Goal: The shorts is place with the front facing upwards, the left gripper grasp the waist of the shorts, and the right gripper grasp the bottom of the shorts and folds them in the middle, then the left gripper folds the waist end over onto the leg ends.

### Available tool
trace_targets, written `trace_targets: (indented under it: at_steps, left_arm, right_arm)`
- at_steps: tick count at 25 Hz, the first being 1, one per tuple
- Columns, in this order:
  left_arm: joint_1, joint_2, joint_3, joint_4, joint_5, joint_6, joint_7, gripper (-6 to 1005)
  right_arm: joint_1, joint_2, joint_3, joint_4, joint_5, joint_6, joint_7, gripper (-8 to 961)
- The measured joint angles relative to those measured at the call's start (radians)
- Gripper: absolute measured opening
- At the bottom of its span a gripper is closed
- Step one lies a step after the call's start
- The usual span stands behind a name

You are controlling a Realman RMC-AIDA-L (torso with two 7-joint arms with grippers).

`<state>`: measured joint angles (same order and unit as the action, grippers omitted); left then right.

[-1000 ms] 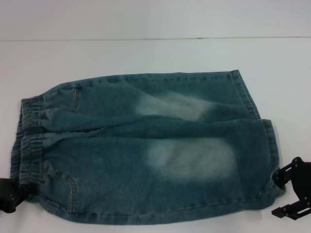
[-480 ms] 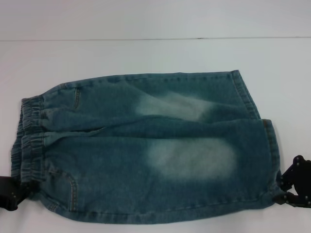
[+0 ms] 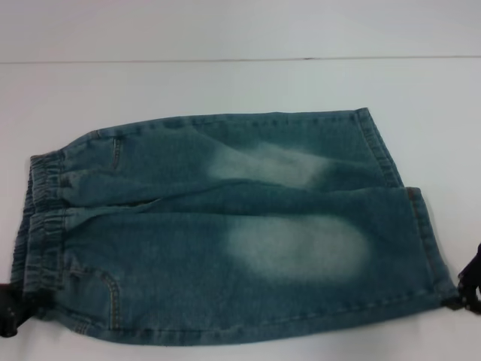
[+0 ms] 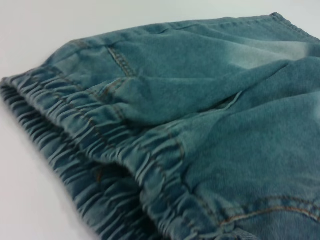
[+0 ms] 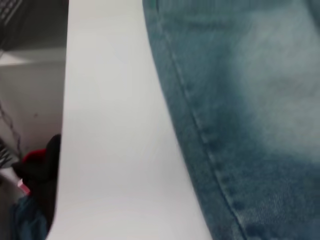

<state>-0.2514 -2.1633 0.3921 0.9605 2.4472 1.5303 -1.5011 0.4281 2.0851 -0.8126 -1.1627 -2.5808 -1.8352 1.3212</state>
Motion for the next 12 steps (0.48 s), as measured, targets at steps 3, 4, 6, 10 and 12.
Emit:
trace_targets:
  at_steps: [3, 4, 6, 10, 12]
  left_arm:
    - [-0.005, -0.001, -0.022, 0.035, 0.031, 0.038, -0.016, 48]
    - [-0.010, -0.001, -0.028, 0.044, 0.033, 0.048, -0.026, 48]
    - [-0.022, -0.001, -0.040, 0.062, 0.015, 0.067, -0.044, 49]
    - [-0.037, 0.001, -0.056, 0.100, -0.084, 0.109, -0.056, 49]
    - [-0.044, 0.000, -0.055, 0.115, -0.150, 0.117, -0.054, 49]
  right_arm:
    - [0.006, 0.000, 0.051, -0.034, 0.021, -0.023, -0.020, 7]
    - [0.008, 0.000, 0.059, -0.048, 0.031, -0.028, -0.023, 7]
    - [0.011, -0.001, 0.070, -0.076, 0.063, -0.029, -0.024, 8]
    - [0.033, -0.004, 0.130, -0.108, 0.167, -0.001, -0.026, 8]
    - [0.043, -0.004, 0.157, -0.108, 0.226, 0.041, -0.028, 8]
